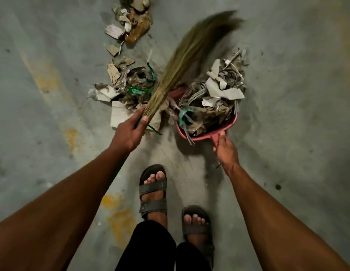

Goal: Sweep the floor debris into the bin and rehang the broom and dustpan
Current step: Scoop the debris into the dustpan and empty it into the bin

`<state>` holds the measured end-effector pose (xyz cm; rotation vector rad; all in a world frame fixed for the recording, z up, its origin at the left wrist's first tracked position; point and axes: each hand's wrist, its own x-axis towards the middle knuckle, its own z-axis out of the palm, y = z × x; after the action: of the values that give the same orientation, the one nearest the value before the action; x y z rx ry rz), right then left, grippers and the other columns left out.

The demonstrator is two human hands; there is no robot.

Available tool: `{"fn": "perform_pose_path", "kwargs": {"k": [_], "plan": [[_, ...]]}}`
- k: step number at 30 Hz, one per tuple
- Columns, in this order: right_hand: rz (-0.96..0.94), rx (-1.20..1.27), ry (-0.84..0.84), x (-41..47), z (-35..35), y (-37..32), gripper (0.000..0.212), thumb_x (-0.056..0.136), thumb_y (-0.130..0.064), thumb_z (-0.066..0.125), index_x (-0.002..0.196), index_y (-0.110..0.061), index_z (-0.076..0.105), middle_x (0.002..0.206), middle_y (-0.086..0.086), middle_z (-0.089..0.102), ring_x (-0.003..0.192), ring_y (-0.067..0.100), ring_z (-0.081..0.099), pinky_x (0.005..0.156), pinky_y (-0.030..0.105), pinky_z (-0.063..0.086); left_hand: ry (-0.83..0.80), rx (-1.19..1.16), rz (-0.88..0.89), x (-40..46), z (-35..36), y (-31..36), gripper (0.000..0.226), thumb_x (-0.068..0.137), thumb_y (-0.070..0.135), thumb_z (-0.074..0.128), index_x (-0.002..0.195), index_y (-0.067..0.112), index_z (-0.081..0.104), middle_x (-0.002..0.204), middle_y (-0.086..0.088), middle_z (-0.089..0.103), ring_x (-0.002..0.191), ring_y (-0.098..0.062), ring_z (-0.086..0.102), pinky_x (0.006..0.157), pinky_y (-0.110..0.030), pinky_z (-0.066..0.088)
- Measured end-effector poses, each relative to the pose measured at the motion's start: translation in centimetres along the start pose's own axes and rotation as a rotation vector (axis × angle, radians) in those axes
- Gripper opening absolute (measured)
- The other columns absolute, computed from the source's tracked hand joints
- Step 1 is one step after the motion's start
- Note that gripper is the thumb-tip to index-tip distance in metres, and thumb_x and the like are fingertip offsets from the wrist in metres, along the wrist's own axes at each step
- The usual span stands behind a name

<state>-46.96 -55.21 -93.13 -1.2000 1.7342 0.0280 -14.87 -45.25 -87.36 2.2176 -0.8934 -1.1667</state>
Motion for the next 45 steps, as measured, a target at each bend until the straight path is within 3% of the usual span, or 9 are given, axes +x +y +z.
{"fn": "perform_pose_path", "kwargs": {"k": [2,5,9,11,14,23,27,33,45], "plan": [[-0.003,0.040,-0.004,-0.8,-0.1,0.6,0.062,0.105,-0.069,0.020,0.114,-0.028,0.066,0.086,-0.003,0.064,0.083,0.021,0.063,0.079,0.040,0.047,0.020,-0.004,-0.013,0.5,0.0,1.0,0.052,0.099,0.072,0.042,0.150,0.063,0.035,0.124,-0.018,0.070,0.095,-0.036,0.071,0.081,-0.048,0.063],[-0.017,0.078,-0.014,-2.2,-0.5,1.0,0.052,0.106,-0.067,0.024,0.108,-0.033,0.063,0.085,-0.003,0.064,0.082,0.020,0.061,0.076,0.035,0.046,0.048,0.000,-0.004,0.9,0.4,2.9,0.052,0.100,0.069,0.042,0.151,0.062,0.034,0.119,-0.015,0.071,0.079,-0.024,0.069,0.061,-0.032,0.057],[-0.043,0.111,0.002,-4.4,-1.8,1.0,0.046,0.109,-0.061,0.031,0.106,-0.032,0.067,0.082,0.000,0.066,0.077,0.018,0.062,0.070,0.034,0.046,0.072,-0.005,0.017,0.1,0.8,5.2,0.052,0.099,0.070,0.043,0.150,0.064,0.033,0.130,-0.018,0.069,0.110,-0.041,0.069,0.088,-0.053,0.061],[-0.026,0.169,0.012,-5.6,-2.5,1.2,0.043,0.107,-0.062,0.034,0.112,-0.037,0.069,0.088,0.001,0.069,0.080,0.018,0.065,0.073,0.035,0.050,0.088,-0.001,0.015,-0.7,0.8,6.2,0.054,0.098,0.072,0.042,0.151,0.064,0.032,0.129,-0.017,0.069,0.113,-0.040,0.068,0.093,-0.058,0.059],[-0.019,0.230,0.025,-7.6,-4.0,1.1,0.046,0.106,-0.064,0.036,0.124,-0.037,0.069,0.096,-0.001,0.070,0.079,0.014,0.064,0.067,0.028,0.048,0.128,0.001,0.004,-2.5,0.8,7.8,0.055,0.100,0.072,0.041,0.152,0.061,0.032,0.123,-0.014,0.072,0.099,-0.032,0.072,0.088,-0.052,0.062],[-0.087,0.181,0.036,-12.3,-10.2,2.1,0.039,0.106,-0.063,0.039,0.096,-0.037,0.066,0.080,-0.009,0.064,0.074,0.012,0.062,0.069,0.029,0.047,0.203,-0.012,-0.049,-8.5,1.3,10.8,0.059,0.097,0.077,0.037,0.153,0.060,0.029,0.114,-0.013,0.073,0.093,-0.033,0.072,0.082,-0.053,0.063],[-0.117,0.184,0.049,-14.0,-13.0,2.6,0.041,0.109,-0.058,0.038,0.087,-0.034,0.064,0.074,-0.007,0.062,0.070,0.013,0.059,0.066,0.030,0.044,0.224,-0.021,-0.068,-11.0,2.2,11.7,0.062,0.094,0.080,0.036,0.153,0.061,0.026,0.127,-0.015,0.071,0.105,-0.039,0.071,0.087,-0.056,0.061],[-0.133,0.181,0.119,-15.8,-15.0,4.1,0.045,0.106,-0.064,0.035,0.087,-0.036,0.064,0.070,-0.005,0.062,0.066,0.015,0.057,0.065,0.033,0.044,0.232,-0.042,-0.040,-14.5,3.6,11.9,0.056,0.104,0.063,0.043,0.157,0.051,0.032,0.108,-0.015,0.073,0.067,-0.018,0.065,0.070,-0.041,0.061],[-0.134,0.312,0.190,-25.0,-16.4,9.4,0.044,0.107,-0.059,0.039,0.080,-0.034,0.063,0.065,-0.005,0.060,0.063,0.016,0.056,0.063,0.037,0.043,0.138,0.030,0.021,-23.0,5.0,11.5,0.057,0.095,0.077,0.036,0.150,0.065,0.023,0.107,-0.015,0.073,0.090,-0.037,0.071,0.080,-0.055,0.063]]}}
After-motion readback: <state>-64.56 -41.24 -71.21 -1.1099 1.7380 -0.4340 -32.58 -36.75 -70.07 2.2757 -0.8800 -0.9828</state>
